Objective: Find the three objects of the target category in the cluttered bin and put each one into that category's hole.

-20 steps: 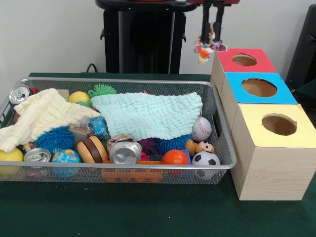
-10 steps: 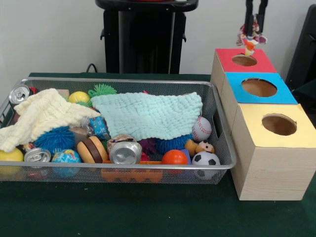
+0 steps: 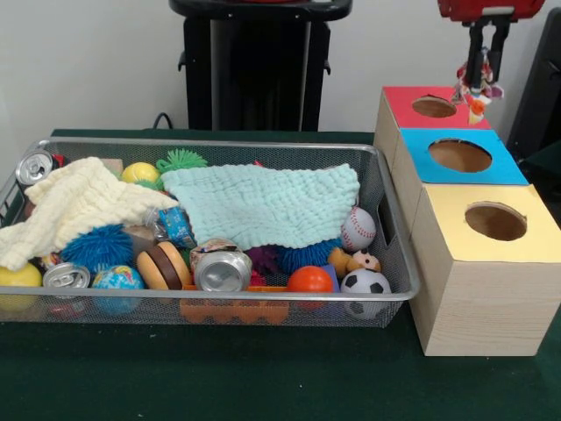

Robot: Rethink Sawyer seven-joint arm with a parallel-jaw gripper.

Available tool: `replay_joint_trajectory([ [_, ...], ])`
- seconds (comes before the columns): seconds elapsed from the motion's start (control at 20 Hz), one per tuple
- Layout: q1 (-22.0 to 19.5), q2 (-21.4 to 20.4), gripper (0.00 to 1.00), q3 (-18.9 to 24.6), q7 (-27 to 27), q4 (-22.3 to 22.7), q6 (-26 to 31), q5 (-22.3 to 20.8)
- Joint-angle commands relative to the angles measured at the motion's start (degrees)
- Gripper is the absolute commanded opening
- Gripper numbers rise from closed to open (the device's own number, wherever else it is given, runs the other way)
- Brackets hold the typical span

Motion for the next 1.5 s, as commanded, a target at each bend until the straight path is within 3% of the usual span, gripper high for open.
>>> replay_joint_trajectory([
  [0.05,-2.13,8.69,0.00,-0.58,12.77,-5.76,-3.03,1.81],
  [0.35,-2.19,13.87,0.00,-0.96,11.24,-14.10,-2.00,1.36],
  [0.5,-2.17,15.79,0.00,-0.72,10.92,-16.21,-2.76,1.44],
  [1.0,-0.67,19.36,0.00,-0.90,13.20,-18.46,-6.67,2.50],
  [1.5,1.37,24.27,0.00,-1.39,14.14,-23.37,-5.14,5.02],
])
